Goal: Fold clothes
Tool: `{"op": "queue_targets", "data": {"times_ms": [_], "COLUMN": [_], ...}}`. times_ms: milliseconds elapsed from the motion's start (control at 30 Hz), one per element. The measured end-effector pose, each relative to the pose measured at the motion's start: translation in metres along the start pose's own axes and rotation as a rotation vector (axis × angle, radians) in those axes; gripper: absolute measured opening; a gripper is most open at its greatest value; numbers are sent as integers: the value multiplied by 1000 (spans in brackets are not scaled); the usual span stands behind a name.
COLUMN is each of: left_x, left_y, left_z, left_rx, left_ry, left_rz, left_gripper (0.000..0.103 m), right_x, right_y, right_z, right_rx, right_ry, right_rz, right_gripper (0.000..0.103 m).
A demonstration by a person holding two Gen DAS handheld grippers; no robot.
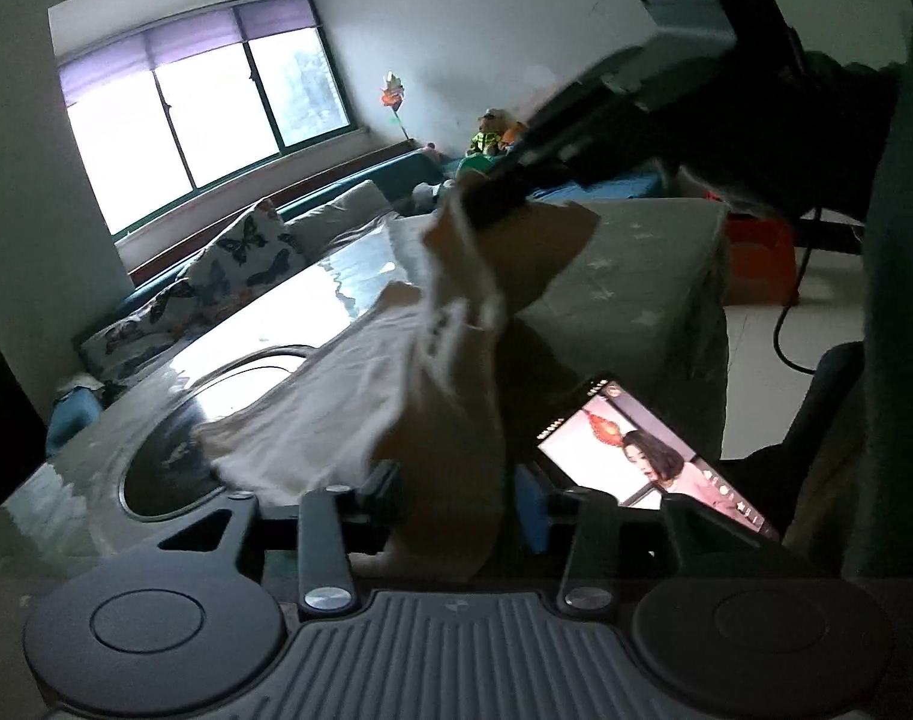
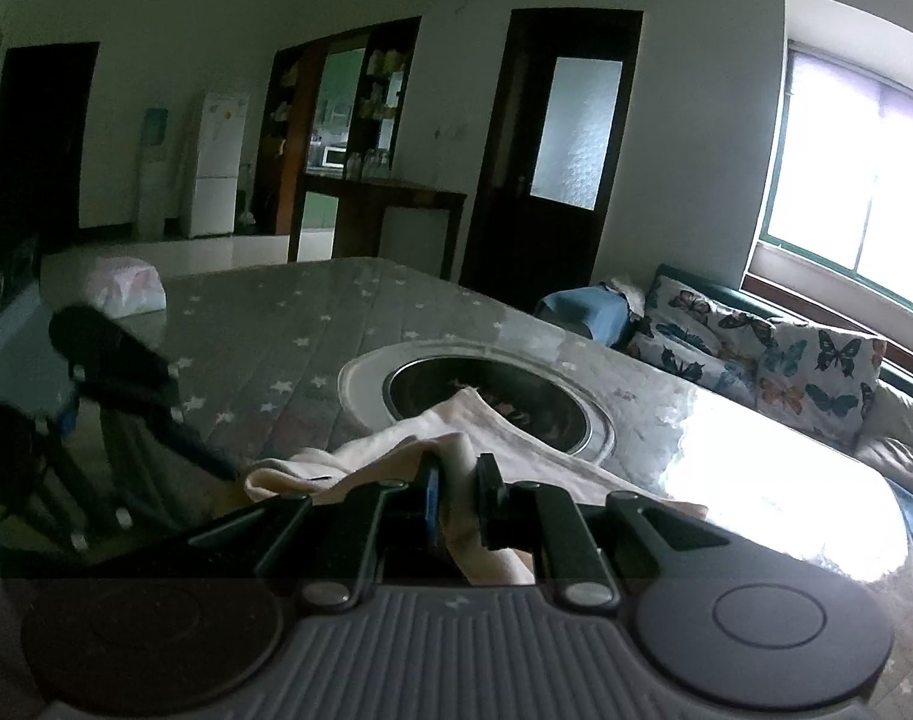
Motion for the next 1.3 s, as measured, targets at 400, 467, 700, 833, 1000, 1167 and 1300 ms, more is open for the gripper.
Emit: {"op": "queue_targets", "data": {"times_ms": [400,467,700,833,1000,1167,1300], "left_x": [-40,-40,-17,-1,17,33,39], "left_y": [14,15,14,10,3,0,-8], "left_z": [17,16,-2,-13,-25,-19,-24], "left_rx": [-87,-91,-62,-54,-45,-113,-123], "left_ry": [-190,-199,-246,-280,-318,-299,-291], "left_rz": [-73,-72,-66,-58,-45,-38,-20], "left_gripper": [43,21,10,10,10,10,10], "right_x": [0,-1,2,7,17,28,32], "right_y": [1,2,5,8,8,6,-1], "right_z": [0,1,-1,-6,-17,-24,-20], "right_rx": [-8,-11,-13,-15,-5,12,15], "right_ry": [6,7,3,-17,-57,-80,-73], "right_rz": [12,12,9,6,8,6,20], "right_gripper": [11,11,11,11,11,11,11]}}
Point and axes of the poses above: each gripper's, at about its wrist camera, not at the fingertips, and x roughly against the way its jaws point, z to its right, y to its underside, the point moved 6 cm from there along -x, roughly the way its jaws point, and after that the axes turned 5 degrees about -x, right-handed, at the moved point
